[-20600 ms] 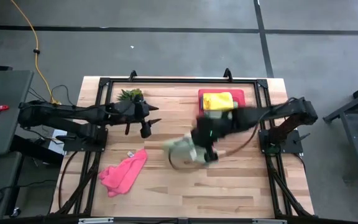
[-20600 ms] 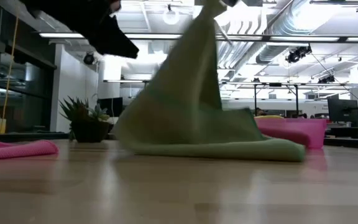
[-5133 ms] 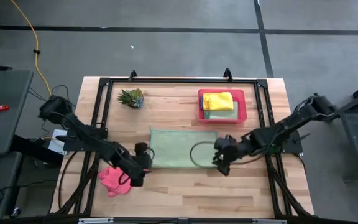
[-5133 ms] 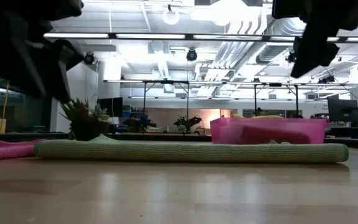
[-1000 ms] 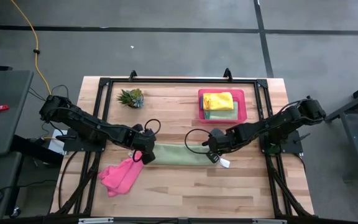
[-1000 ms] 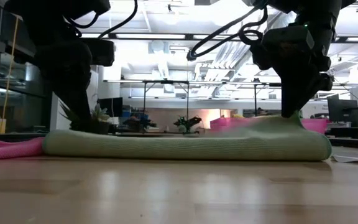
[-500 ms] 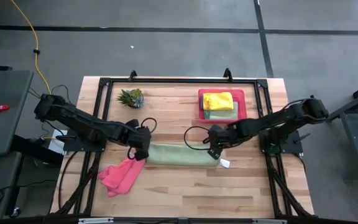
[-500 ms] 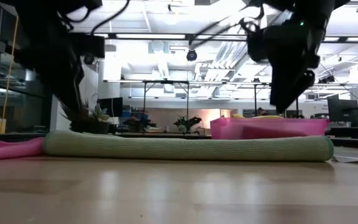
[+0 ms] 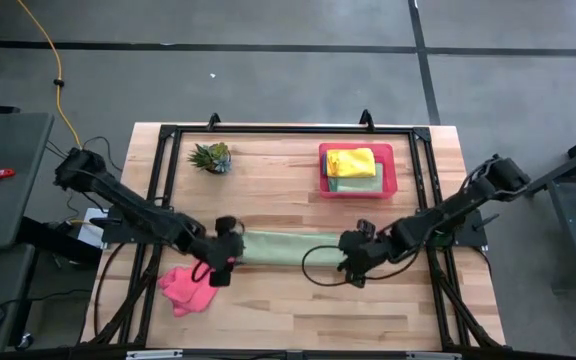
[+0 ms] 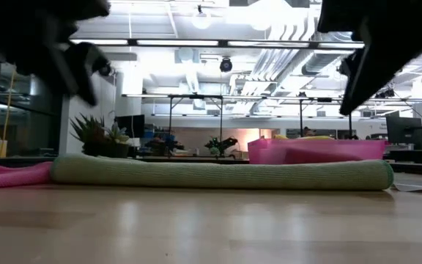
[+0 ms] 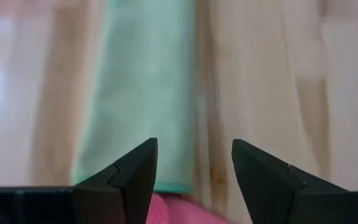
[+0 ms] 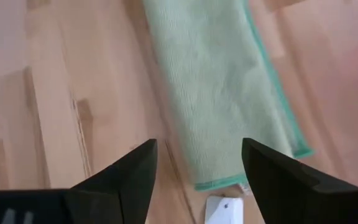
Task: Fold microfiber towels
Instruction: Fold the green microfiber cloth
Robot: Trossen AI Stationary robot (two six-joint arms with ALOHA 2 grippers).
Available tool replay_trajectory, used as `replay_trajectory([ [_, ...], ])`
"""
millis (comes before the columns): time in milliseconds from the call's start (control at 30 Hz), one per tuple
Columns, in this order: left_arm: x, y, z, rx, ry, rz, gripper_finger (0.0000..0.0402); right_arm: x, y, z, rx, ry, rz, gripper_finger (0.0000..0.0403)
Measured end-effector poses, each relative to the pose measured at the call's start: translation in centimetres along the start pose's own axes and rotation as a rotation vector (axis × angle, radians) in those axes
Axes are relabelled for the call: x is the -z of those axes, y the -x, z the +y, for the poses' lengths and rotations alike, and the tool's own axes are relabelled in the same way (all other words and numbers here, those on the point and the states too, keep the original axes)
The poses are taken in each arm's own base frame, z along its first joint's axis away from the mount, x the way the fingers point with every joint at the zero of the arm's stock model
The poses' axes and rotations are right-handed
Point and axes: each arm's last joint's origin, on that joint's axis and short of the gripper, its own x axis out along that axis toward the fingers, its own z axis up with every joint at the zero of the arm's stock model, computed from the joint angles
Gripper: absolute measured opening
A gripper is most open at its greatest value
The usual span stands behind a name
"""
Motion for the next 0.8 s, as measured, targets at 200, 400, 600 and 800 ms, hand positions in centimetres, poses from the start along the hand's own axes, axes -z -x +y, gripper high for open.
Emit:
replay_trajectory([
  [200, 1.3, -2.5, -2.0, -0.001, -0.077, 0.076, 0.0197, 0.4, -1.7, 0.9, -0.026, 0.033, 0.038, 0.0227],
  [400, 1.4, -2.9, -2.0, -0.085, -0.078, 0.059, 0.0197, 0.5, -2.4, 0.8, -0.011, 0.122, 0.050, 0.0227],
  [600, 1.4, -3.0, -1.8, -0.118, -0.131, 0.050, 0.0197, 0.3, -2.7, 0.5, 0.000, 0.207, 0.054, 0.0227],
  [800, 1.6, -3.8, -1.9, -0.140, -0.175, 0.071, 0.0197, 0.7, -3.6, 0.6, 0.012, 0.262, 0.092, 0.0227],
])
